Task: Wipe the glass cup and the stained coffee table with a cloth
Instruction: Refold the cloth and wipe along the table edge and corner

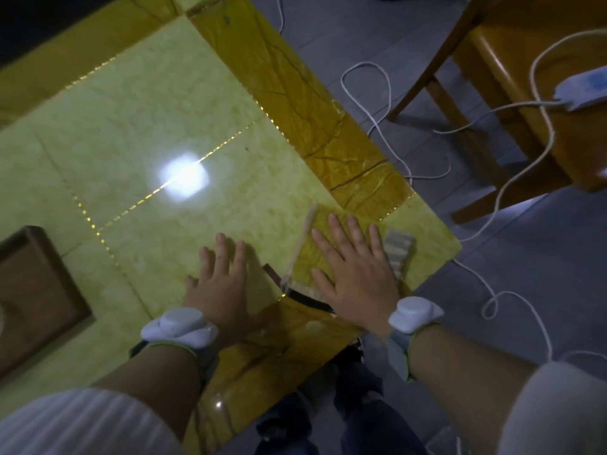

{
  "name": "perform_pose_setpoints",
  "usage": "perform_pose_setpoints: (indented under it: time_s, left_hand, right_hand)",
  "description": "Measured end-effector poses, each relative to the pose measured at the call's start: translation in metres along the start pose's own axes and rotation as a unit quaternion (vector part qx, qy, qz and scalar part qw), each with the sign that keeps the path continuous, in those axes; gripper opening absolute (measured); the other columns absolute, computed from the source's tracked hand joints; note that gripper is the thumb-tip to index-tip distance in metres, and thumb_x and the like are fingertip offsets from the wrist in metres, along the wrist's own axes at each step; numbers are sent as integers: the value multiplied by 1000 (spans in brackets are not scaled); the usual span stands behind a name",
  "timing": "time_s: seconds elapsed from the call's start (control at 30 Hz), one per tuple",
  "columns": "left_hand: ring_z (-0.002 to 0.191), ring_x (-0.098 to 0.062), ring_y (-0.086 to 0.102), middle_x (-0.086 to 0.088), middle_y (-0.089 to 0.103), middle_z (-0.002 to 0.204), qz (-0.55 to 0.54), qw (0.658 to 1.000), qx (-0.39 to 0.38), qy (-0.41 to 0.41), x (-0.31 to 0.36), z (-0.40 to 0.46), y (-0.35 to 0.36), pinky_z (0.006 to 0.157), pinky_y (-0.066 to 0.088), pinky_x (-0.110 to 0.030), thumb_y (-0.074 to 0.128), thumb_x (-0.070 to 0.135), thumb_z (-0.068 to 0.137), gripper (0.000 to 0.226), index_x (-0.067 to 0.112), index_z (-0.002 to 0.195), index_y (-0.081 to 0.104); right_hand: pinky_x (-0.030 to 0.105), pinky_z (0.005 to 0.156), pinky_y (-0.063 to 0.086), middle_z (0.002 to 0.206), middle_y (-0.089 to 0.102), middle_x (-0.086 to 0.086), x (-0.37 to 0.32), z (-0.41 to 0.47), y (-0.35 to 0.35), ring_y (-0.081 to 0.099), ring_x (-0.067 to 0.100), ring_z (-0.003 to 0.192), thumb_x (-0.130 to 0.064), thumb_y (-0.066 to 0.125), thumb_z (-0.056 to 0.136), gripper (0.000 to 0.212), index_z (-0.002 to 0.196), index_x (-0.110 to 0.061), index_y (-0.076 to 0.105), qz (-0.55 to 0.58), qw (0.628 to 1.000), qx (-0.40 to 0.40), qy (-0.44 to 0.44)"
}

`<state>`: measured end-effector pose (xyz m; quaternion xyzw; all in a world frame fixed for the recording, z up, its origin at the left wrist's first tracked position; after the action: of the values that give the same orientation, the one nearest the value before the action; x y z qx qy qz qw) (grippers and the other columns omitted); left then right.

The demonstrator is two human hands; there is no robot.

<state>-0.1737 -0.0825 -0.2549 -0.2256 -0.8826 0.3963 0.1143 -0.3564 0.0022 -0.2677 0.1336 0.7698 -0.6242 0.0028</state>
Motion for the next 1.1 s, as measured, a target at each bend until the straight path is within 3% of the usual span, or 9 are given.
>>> perform_pose_setpoints:
  time_s: [0.13, 0.3, 0.43, 0.57, 0.67, 0.8, 0.9, 0.97, 1.1]
  left_hand:
    - [149, -35, -11, -3, -30, 158, 1, 999, -37, -25, -13, -6, 4, 109, 32, -59, 75, 68, 62, 136, 25, 151, -19]
    - [148, -33, -18, 0, -35, 156, -47, 998, -43, 11, -18, -7, 13, 111, 27, -61, 79, 62, 63, 139, 23, 152, -21]
    - [149, -24, -17, -1, -29, 159, -102, 995, -13, 17, -30, -14, 14, 118, 21, -52, 76, 64, 65, 137, 14, 153, -16]
    - [151, -19, -7, -2, -24, 161, -116, 993, -11, 37, -39, -21, 8, 120, 18, -32, 77, 61, 68, 133, 13, 154, -12]
    - [151, -18, -1, 2, -16, 163, -114, 992, -29, 42, -35, -26, -1, 118, 23, -34, 72, 65, 70, 128, 17, 155, -11]
    - [139, -23, 38, -1, 20, 160, -133, 989, 20, 59, -10, -28, -28, 100, 42, -33, 62, 54, 85, 99, 18, 157, 3]
    - [128, -26, 49, -6, 40, 148, -206, 977, 59, 21, 4, -22, -40, 98, 45, -36, 61, 45, 89, 86, 17, 155, 15]
    - [126, -28, 52, -9, 46, 143, -291, 952, 75, -60, -2, -14, -34, 100, 46, -40, 66, 43, 86, 84, 17, 153, 22]
    - [112, -31, 61, -9, 62, 126, -400, 889, 87, -205, -22, -4, -16, 87, 50, -36, 70, 42, 82, 69, 14, 139, 42]
  right_hand:
    - [48, 122, -5, 166, 0, -1, 9, 8, -3, -2, 24, 154, -63, 22, 98, 67, 157, -33, 11, -6, 999, -23, -35]
    - [51, 122, -4, 167, -1, 1, 13, 57, -17, -4, 26, 153, -62, 24, 96, 70, 157, -33, 10, -2, 999, -12, 49]
    - [54, 122, -3, 167, 1, 4, -19, 80, -19, -3, 30, 153, -59, 23, 97, 69, 157, -31, 9, -4, 998, -6, 55]
    - [56, 122, 0, 167, 7, 4, -79, 49, 0, 2, 31, 153, -59, 25, 97, 67, 157, -30, 18, -24, 997, -17, -66]
    - [54, 122, -5, 167, 3, 3, -87, 39, 6, -4, 30, 153, -61, 23, 99, 66, 157, -31, 14, -16, 995, -44, -85]
    - [49, 122, -11, 167, -5, 3, -82, 39, -9, -9, 26, 153, -60, 24, 99, 67, 158, -32, 8, 10, 991, -76, -114]
    - [47, 122, -1, 167, 5, 4, -59, 45, -33, 2, 23, 153, -48, 37, 99, 66, 158, -29, 14, 27, 993, -72, -89]
    - [49, 121, 11, 164, 19, 5, -38, 45, -42, 15, 25, 151, -39, 43, 97, 64, 156, -26, 22, 15, 997, -68, -39]
    - [44, 99, 37, 133, 52, 6, -22, 41, -60, 49, 29, 121, -31, 50, 92, 50, 140, -19, 44, -11, 999, -42, -3]
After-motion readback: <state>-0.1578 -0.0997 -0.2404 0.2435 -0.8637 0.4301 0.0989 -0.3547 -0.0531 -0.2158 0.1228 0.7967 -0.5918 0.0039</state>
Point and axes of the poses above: each hand's wrist, its own z-axis towards the middle knuckle, its own y-axis out of the palm, x = y × z, the point moved 10 cm from there along z, towards the middle knuckle
